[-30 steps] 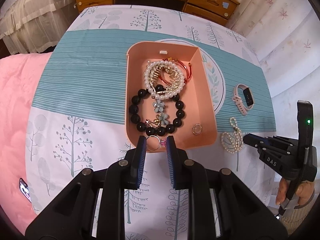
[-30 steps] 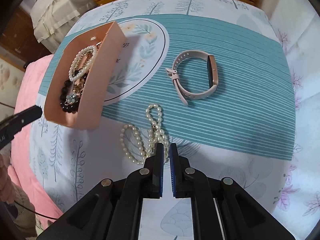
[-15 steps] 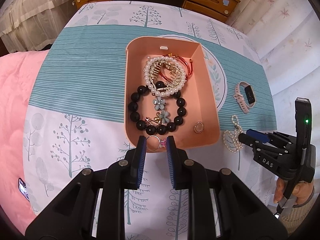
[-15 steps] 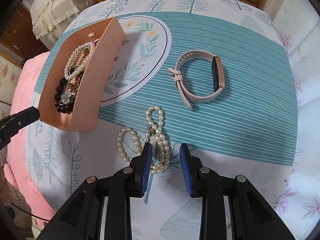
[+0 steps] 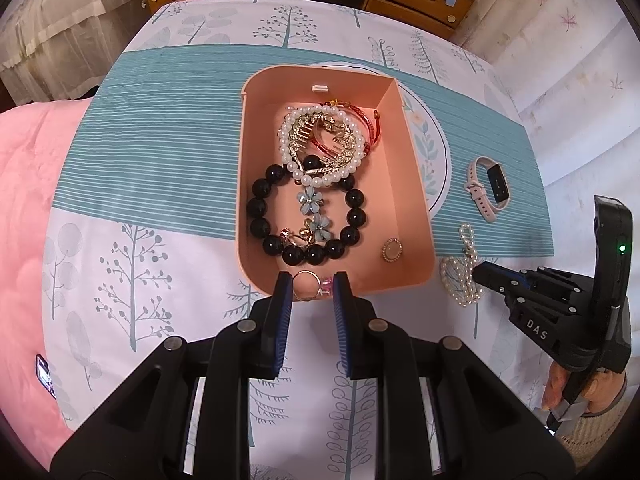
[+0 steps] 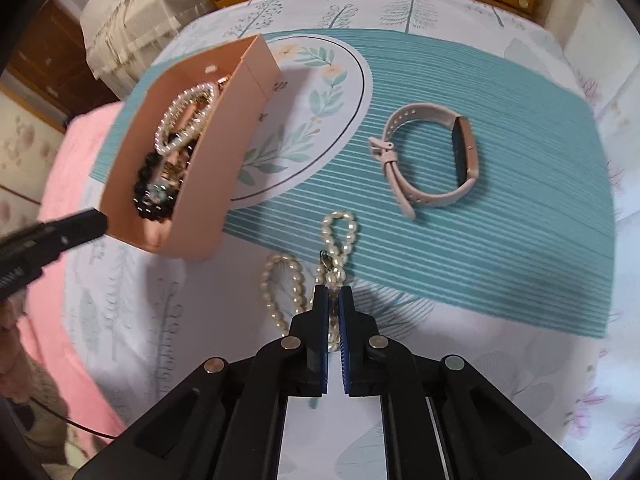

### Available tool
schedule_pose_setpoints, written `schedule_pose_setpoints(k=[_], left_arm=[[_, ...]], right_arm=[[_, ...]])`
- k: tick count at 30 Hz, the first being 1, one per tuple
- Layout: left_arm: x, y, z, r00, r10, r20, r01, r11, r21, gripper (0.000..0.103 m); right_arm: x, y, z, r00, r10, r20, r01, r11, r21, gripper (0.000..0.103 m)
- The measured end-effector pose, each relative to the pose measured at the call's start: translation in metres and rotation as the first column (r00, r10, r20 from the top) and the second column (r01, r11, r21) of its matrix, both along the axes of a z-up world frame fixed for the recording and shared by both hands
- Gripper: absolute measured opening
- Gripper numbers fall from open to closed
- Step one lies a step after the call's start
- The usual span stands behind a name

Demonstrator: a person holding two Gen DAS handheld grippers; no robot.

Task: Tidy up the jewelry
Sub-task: 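Lift the ring with the left tool while the right tool regrips the pearl necklace, then carry the necklace and ring into the pink tray and open both tools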

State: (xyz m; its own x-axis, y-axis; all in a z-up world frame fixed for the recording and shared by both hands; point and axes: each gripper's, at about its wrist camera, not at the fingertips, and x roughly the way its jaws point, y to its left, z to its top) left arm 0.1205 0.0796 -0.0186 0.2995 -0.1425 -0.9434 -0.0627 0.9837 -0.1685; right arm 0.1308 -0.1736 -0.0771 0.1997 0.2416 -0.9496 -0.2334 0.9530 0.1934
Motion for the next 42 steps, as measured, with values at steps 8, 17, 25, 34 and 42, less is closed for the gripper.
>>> schedule_pose_setpoints(k=[8, 17, 25, 34, 42], left_arm=[[0.000, 0.000, 0.003, 1.000, 0.001, 0.010, -0.001, 1.000, 0.002, 0.018], [0.002, 0.006, 0.030, 0.998, 0.010, 0.059, -0.010, 1.000, 0.008, 0.018], [0.011, 0.016, 0.057, 0.994, 0.028, 0.103, -0.030, 0.999, 0.018, 0.018], [0.027, 0.027, 0.054, 0.994, 0.045, 0.098, -0.046, 0.999, 0.005, 0.018], [0.031, 0.029, 0.016, 0.998, 0.049, 0.028, -0.049, 0.999, 0.002, 0.018]], right_arm=[[-0.009, 0.005, 0.042, 0.998, 0.011, 0.065, -0.018, 0.993, 0.115, 0.004], [-0.005, 0.027, 0.150, 0.967, -0.010, 0.254, -0.053, 0.969, 0.241, 0.004], [0.016, 0.047, 0.244, 0.913, -0.059, 0.403, -0.070, 0.952, 0.298, 0.004], [0.027, 0.080, 0.280, 0.896, -0.050, 0.442, -0.091, 0.952, 0.292, 0.004], [0.033, 0.090, 0.217, 0.937, -0.033, 0.347, -0.064, 0.963, 0.263, 0.004]])
